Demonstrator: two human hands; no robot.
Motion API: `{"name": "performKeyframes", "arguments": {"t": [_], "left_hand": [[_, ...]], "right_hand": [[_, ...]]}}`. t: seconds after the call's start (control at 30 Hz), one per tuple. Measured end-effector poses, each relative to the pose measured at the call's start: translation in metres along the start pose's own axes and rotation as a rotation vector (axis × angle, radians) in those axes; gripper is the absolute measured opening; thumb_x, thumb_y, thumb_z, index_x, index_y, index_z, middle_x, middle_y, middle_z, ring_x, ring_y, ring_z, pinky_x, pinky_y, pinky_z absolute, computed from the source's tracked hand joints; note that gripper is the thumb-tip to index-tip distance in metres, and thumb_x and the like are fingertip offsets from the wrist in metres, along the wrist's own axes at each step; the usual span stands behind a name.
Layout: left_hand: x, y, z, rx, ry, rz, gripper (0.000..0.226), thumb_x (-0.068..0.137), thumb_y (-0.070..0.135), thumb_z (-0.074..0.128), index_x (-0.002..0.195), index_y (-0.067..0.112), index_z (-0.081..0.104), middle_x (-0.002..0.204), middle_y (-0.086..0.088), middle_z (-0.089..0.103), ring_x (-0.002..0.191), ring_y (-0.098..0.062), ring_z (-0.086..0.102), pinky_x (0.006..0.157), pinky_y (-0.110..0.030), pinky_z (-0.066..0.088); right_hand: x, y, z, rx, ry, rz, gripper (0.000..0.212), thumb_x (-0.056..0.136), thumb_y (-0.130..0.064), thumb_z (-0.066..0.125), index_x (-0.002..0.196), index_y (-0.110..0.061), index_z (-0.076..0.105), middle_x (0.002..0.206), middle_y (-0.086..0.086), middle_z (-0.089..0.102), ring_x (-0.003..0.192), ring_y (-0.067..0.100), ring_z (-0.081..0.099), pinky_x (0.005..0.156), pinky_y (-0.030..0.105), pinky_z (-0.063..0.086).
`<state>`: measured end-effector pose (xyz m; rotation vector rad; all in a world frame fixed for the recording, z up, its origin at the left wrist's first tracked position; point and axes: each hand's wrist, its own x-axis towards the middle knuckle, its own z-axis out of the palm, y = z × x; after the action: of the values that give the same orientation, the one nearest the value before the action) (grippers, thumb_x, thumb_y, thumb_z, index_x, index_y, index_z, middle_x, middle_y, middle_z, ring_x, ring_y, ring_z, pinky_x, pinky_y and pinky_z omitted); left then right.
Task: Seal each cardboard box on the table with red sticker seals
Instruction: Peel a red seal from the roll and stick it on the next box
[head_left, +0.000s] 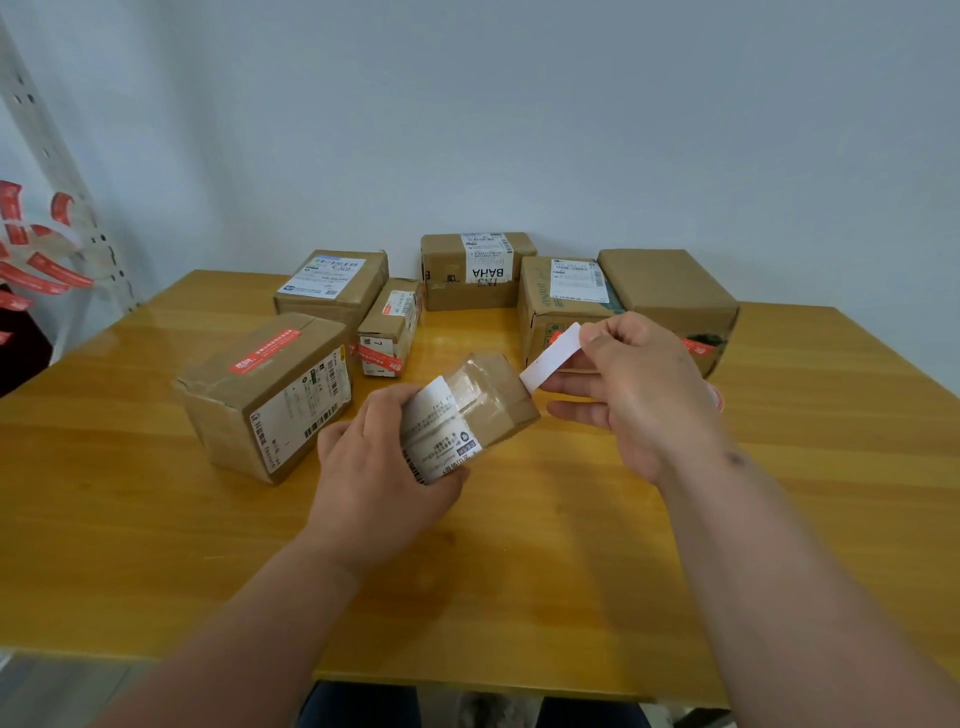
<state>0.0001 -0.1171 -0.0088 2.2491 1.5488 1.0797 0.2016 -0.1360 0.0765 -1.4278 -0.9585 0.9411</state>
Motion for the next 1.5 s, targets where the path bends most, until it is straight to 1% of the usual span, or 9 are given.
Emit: {"name": "performKeyframes", "arguments": {"t": [0.1,0.3,0.47,0.53,0.7,0.8,1.13,1.33,1.5], "left_hand": [[-0.001,0.0,0.001,-0.058,-0.001,-0.023,0.072,0.064,0.044,0.08,0.121,0.028,0.04,0.105,0.017,0.05,0.094,-0.004,0.046,0.093,-0.033,0.027],[0.001,-0.002,0.001,-0.147,-0.01,-0.064,0.072,0.061,0.044,0.08,0.116,0.04,0.034,0.106,0.015,0.05,0.1,-0.013,0.053,0.087,-0.048,0.049],[0.001,-0.003,-0.003,-0.261,-0.08,-0.117,0.074,0.066,0.029,0.087,0.12,0.036,0.037,0.11,0.025,0.049,0.105,0.0,0.05,0.079,-0.014,0.044],[0.0,0.0,-0.005,-0.332,-0.107,-0.141,0.074,0.066,0.025,0.087,0.121,0.036,0.038,0.109,0.032,0.047,0.107,0.002,0.05,0.079,-0.009,0.04],[0.001,0.004,-0.007,-0.502,-0.157,-0.201,0.072,0.066,0.02,0.086,0.122,0.035,0.042,0.119,0.027,0.053,0.12,-0.002,0.049,0.096,-0.018,0.041],[0.002,0.004,-0.006,-0.593,-0.17,-0.255,0.073,0.065,0.016,0.086,0.122,0.036,0.044,0.126,0.017,0.056,0.125,-0.009,0.049,0.106,-0.035,0.043],[0.0,-0.001,-0.001,-0.807,-0.209,-0.345,0.073,0.067,0.008,0.085,0.118,0.045,0.047,0.121,0.011,0.063,0.121,-0.01,0.054,0.101,-0.043,0.048],[-0.004,-0.005,0.0,-1.165,-0.257,-0.517,0.078,0.065,-0.001,0.075,0.135,0.02,0.046,0.118,-0.007,0.069,0.114,-0.024,0.063,0.087,-0.036,0.056],[-0.008,0.004,0.0,-1.387,-0.39,-0.696,0.053,0.067,-0.004,0.065,0.118,0.007,0.06,0.111,-0.016,0.071,0.103,-0.03,0.068,0.084,-0.04,0.056]], "right_hand": [[-0.001,-0.004,-0.001,0.093,-0.033,0.036,0.016,0.103,-0.018,0.043,0.104,-0.009,0.057,0.102,0.016,0.069,0.079,0.028,0.074,0.072,0.048,0.061],[-0.006,-0.008,-0.001,0.217,-0.147,0.08,0.019,0.104,-0.016,0.039,0.109,-0.004,0.054,0.104,0.024,0.068,0.079,0.036,0.073,0.07,0.048,0.06],[-0.009,-0.008,-0.002,0.311,-0.244,0.113,0.022,0.105,-0.015,0.037,0.11,-0.001,0.053,0.087,0.02,0.073,0.08,0.04,0.072,0.068,0.049,0.06],[-0.01,-0.008,-0.002,0.34,-0.283,0.126,0.021,0.105,-0.016,0.036,0.107,-0.003,0.053,0.084,0.019,0.073,0.081,0.041,0.072,0.066,0.048,0.06],[-0.013,-0.009,-0.002,0.377,-0.352,0.141,0.023,0.105,-0.017,0.035,0.105,-0.003,0.054,0.085,0.02,0.073,0.081,0.04,0.072,0.063,0.045,0.059],[-0.014,-0.01,-0.001,0.424,-0.38,0.144,0.024,0.105,-0.017,0.033,0.105,-0.003,0.054,0.088,0.021,0.073,0.083,0.041,0.071,0.063,0.045,0.06],[-0.013,-0.007,0.004,0.525,-0.409,0.182,0.028,0.105,-0.019,0.031,0.119,-0.001,0.05,0.098,0.025,0.071,0.089,0.042,0.071,0.066,0.047,0.06],[-0.007,-0.003,0.002,0.569,-0.372,0.194,0.036,0.106,-0.021,0.031,0.132,0.001,0.044,0.1,0.026,0.071,0.091,0.041,0.071,0.064,0.046,0.06],[-0.004,0.008,0.009,0.483,-0.265,0.2,0.028,0.106,-0.02,0.031,0.116,-0.004,0.051,0.096,0.023,0.071,0.091,0.038,0.071,0.066,0.048,0.059]]}}
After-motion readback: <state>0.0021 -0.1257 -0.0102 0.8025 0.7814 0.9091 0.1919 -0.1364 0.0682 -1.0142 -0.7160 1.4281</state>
